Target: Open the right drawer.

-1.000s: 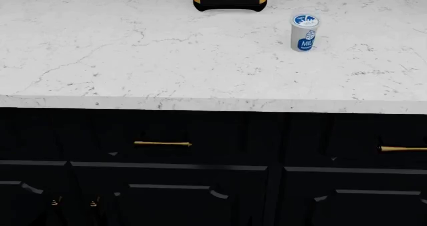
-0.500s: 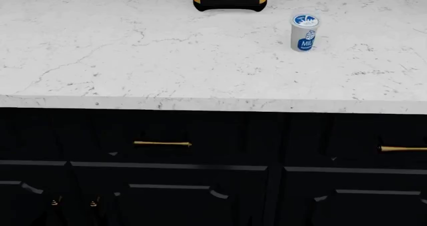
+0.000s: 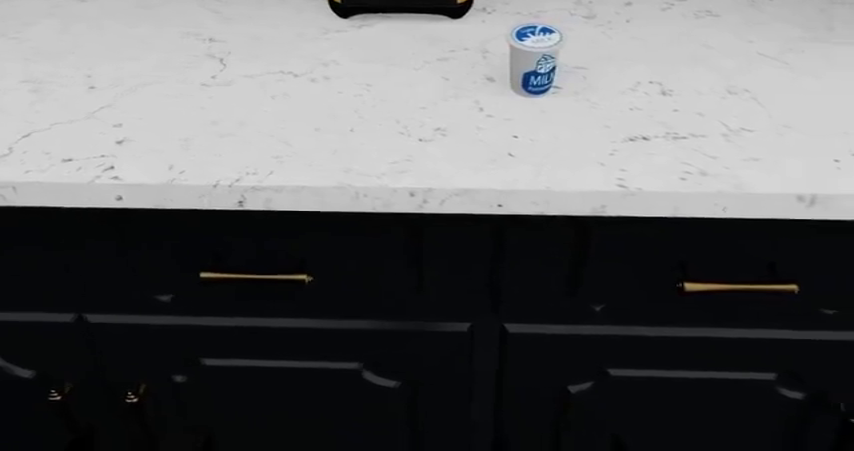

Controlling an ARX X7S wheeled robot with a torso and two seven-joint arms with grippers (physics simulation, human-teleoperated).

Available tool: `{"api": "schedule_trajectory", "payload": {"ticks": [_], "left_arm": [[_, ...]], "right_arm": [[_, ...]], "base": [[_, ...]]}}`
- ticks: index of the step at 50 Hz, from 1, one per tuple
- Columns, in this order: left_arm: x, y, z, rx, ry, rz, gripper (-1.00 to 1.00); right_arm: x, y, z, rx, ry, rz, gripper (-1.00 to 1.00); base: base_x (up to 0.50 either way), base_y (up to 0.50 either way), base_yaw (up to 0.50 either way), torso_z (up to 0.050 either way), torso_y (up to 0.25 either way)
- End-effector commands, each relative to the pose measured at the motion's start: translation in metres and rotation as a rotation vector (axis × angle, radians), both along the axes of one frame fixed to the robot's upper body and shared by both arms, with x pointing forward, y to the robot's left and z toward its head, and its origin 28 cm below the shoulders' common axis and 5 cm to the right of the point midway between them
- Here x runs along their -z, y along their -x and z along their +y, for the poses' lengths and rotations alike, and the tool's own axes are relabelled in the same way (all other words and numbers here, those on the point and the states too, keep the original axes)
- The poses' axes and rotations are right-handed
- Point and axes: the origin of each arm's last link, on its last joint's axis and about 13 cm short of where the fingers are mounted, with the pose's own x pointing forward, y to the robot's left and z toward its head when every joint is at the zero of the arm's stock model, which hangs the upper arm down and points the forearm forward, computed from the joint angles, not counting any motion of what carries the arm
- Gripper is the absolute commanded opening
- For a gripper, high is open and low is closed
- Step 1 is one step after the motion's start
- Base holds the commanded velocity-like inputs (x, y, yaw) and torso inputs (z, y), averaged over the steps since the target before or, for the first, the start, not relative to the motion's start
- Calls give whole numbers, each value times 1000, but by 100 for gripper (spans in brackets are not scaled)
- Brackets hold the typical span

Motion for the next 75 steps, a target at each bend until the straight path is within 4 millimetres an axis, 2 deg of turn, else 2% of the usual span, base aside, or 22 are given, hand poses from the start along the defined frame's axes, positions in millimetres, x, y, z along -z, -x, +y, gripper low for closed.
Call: {"api": "schedule_trajectory", "payload": {"ticks": [1, 53, 60, 75], "left_arm": [[0, 0, 0, 2, 1, -1, 100], [2, -1, 0, 6, -1, 0, 100], [-1, -1, -1, 6, -1, -1, 100], [1, -2, -1, 22, -5, 12, 100]], "right_arm": [[2, 1, 0, 2, -1, 2, 100], [-2, 0, -1, 4, -7, 1, 100], [3, -1, -1, 1, -7, -2, 100], [-2, 0, 0, 2, -4, -1, 100]], "base": [[-47, -238, 0, 0, 0], [-11, -274, 0, 0, 0], [0, -34, 0, 0, 0], [0, 0, 0, 0, 0]]}}
